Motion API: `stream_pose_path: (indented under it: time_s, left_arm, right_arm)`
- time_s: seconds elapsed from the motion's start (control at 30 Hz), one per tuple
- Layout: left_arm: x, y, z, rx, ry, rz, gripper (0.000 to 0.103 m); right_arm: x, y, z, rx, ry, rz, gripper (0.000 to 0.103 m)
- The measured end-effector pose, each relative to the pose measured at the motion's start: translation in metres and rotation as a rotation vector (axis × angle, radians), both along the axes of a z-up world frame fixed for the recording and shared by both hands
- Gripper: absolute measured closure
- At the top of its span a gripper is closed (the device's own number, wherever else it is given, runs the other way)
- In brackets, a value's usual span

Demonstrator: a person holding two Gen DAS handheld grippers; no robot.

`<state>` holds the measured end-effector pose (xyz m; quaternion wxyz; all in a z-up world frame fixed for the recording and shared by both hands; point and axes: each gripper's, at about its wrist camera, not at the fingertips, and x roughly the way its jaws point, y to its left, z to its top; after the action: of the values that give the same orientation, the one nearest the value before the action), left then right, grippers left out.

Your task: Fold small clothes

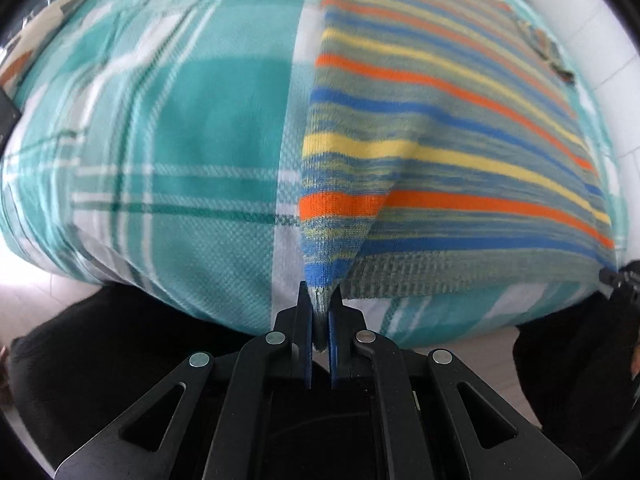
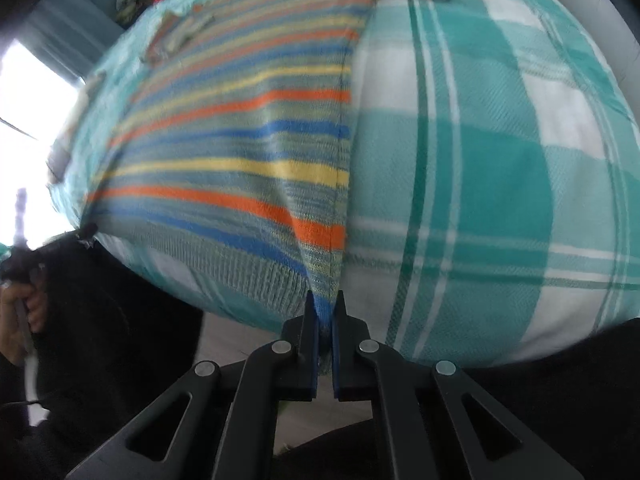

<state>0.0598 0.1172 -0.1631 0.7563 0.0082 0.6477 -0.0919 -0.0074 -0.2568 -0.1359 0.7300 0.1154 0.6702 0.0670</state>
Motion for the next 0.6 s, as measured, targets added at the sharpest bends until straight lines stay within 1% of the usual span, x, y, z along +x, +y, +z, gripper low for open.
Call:
stream_pose_path:
  time_s: [0.1,0.17,0.37,0.6]
  left_arm:
    - [0.006,-0.004,-0.013,0.025,0.027,0.035,0.099]
    - [0.007,-0.007,-0.018,0.046,0.031,0.044,0.099]
    - [0.000,-0.019,-0.023,0.090,0.027,0.053,0.099]
    - [-0.004,-0.024,-0.031,0.088,0.030,0.070,0.099]
  right_arm:
    - [0.003,-0.004,-0.025,0.028,0.040,-0.053,0.099]
    - [0.003,-0.010,-0.034,0.054,0.049,-0.088,0.099]
    - [0.003,-0.012,-0.038,0.067,0.042,-0.098,0.099]
    - [0.000,-0.015,-0.040,0.066,0.035,-0.113,0.099]
